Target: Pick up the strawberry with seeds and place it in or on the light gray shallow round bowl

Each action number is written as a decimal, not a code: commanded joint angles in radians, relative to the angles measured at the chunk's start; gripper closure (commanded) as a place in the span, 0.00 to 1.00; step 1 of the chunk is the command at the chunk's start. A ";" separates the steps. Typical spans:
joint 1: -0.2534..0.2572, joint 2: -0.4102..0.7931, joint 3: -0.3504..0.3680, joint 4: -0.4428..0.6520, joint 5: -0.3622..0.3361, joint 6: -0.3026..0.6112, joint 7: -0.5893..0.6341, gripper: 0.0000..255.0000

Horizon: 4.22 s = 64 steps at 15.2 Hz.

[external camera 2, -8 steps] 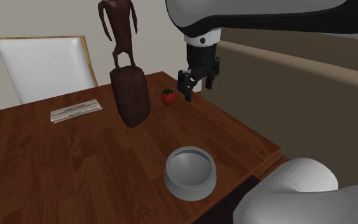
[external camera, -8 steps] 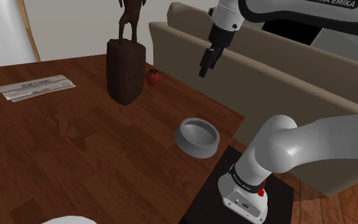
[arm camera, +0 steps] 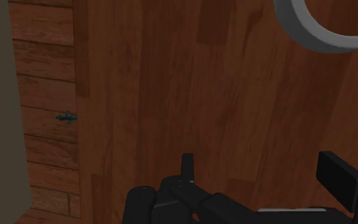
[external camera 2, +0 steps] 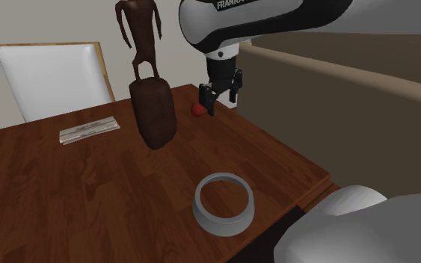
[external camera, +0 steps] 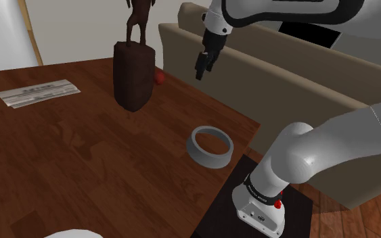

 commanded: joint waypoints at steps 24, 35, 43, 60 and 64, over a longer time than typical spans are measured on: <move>-0.025 0.761 -0.034 0.463 -0.042 0.256 -0.071 0.00; -0.026 0.763 -0.035 0.459 -0.043 0.263 -0.070 1.00; -0.026 0.763 -0.035 0.459 -0.043 0.263 -0.070 1.00; -0.074 1.224 -0.083 1.123 0.229 0.052 0.473 0.00; -0.073 1.228 -0.083 1.108 0.230 0.071 0.472 0.00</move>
